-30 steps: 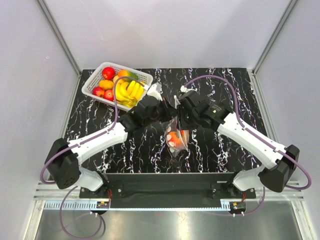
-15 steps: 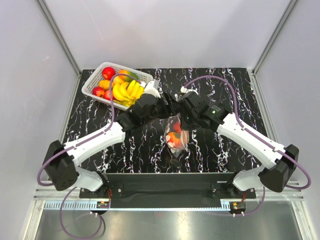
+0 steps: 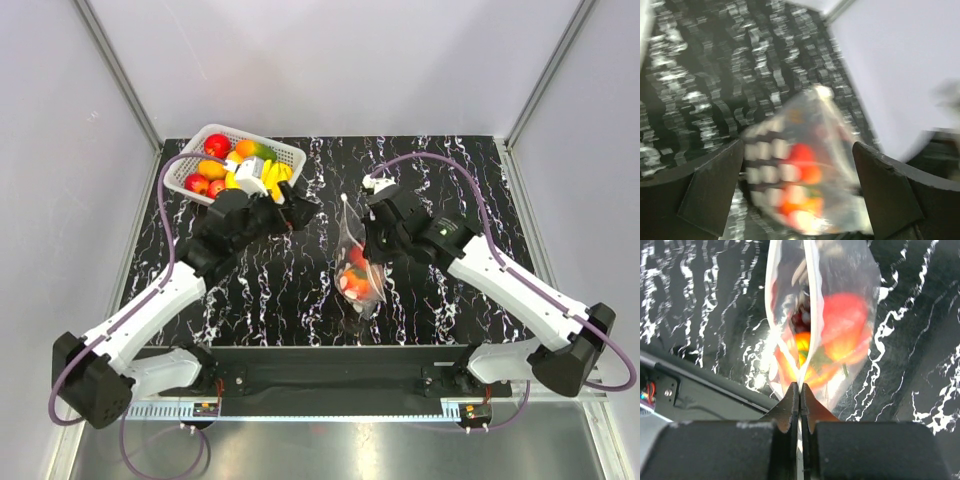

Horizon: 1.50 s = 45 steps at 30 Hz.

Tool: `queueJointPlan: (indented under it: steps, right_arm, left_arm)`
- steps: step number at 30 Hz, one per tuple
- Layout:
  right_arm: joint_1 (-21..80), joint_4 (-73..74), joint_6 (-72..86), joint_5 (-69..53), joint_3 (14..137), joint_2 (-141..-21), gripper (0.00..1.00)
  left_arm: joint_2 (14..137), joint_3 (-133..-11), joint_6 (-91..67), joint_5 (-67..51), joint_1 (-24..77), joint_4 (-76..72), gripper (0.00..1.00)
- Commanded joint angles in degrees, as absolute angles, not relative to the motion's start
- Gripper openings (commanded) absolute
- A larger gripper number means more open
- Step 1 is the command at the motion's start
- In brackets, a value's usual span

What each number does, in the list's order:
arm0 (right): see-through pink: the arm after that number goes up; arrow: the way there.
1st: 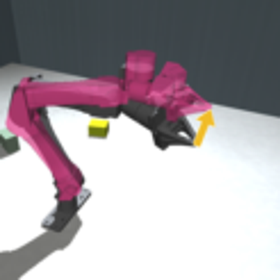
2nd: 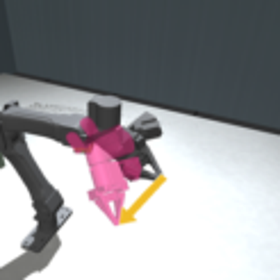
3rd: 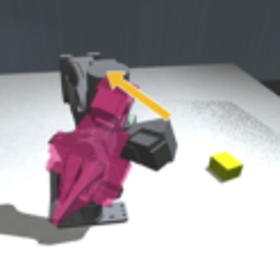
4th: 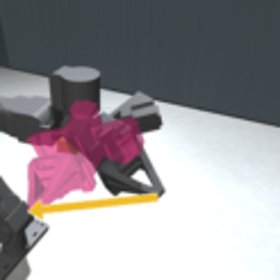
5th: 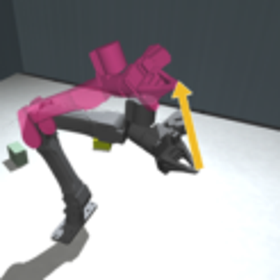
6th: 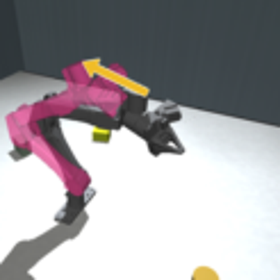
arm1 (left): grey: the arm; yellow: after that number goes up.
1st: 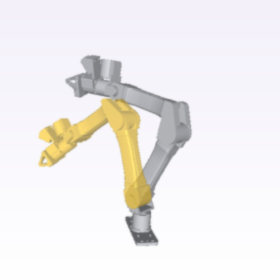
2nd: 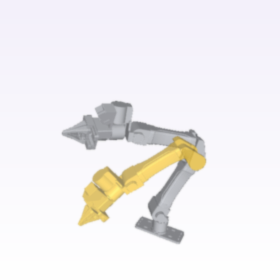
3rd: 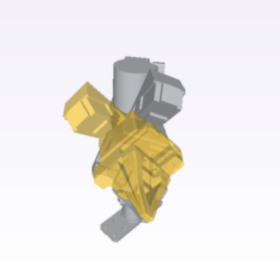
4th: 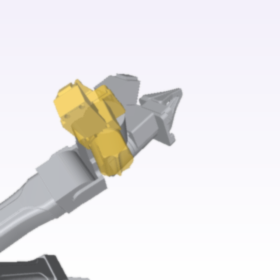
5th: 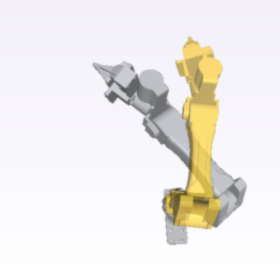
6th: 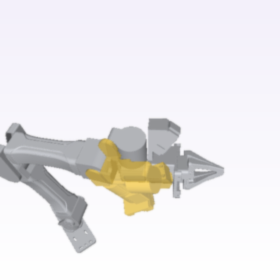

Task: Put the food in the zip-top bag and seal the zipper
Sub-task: Adjust the zipper food storage bag at the center of the board.

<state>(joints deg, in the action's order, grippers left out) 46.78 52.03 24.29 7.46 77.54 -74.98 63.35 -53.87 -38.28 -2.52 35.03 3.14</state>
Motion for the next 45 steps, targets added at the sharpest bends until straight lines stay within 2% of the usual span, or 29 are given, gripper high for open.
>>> queueJointPlan:
  steps: [1, 8, 11, 15, 23, 27, 32, 39, 45]
  right_arm:
    - [46.32, 48.69, 19.17, 2.47, 79.1, -72.25, 0.0]
    - [46.23, 52.81, 13.8, -6.23, 87.26, -73.65, 0.0]
    - [45.97, 54.57, 12.75, -5.9, 88.68, -74.53, 0.0]
    - [45.53, 54.41, 13.09, -5.54, 87.37, -74.8, 0.0]
    - [42.55, 52.39, 11.52, -8.78, 83.32, -76.2, 0.0]
    - [39.39, 51.68, 10.37, -10.54, 82.27, -77.52, 0.0]
    - [37.8, 50.89, 7.65, -11.51, 81.74, -77.79, 0.0]
    - [36.3, 51.06, 5.63, -10.73, 82.0, -77.78, 0.0]
    - [35.33, 51.86, 5.01, -9.58, 82.79, -78.4, 0.0]
  left_arm:
    - [62.93, -48.88, -32.88, -13.09, 29.63, -2.78, 0.98]
    - [59.6, -42.81, -22.6, -14.32, 27.34, -12.29, 0.99]
    - [59.58, -38.85, -20.57, -22.13, 24.88, -18.54, 0.99]
    - [61.44, -38.43, -21.62, -19.96, 24.35, -14.41, 0.99]
    - [52.66, -30.86, -17.05, -17.49, 24.26, -19.41, 0.99]
    - [50.72, -29.09, -10.64, -26.09, 24.08, -23.37, 0.99]
    - [51.33, -27.95, -7.31, -26.62, 24.08, -24.26, 0.99]
    - [54.66, -28.47, -1.41, -44.0, 24.08, -26.54, 0.93]
    - [56.69, -29.01, 3.86, -51.84, 24.08, -22.15, 0.91]
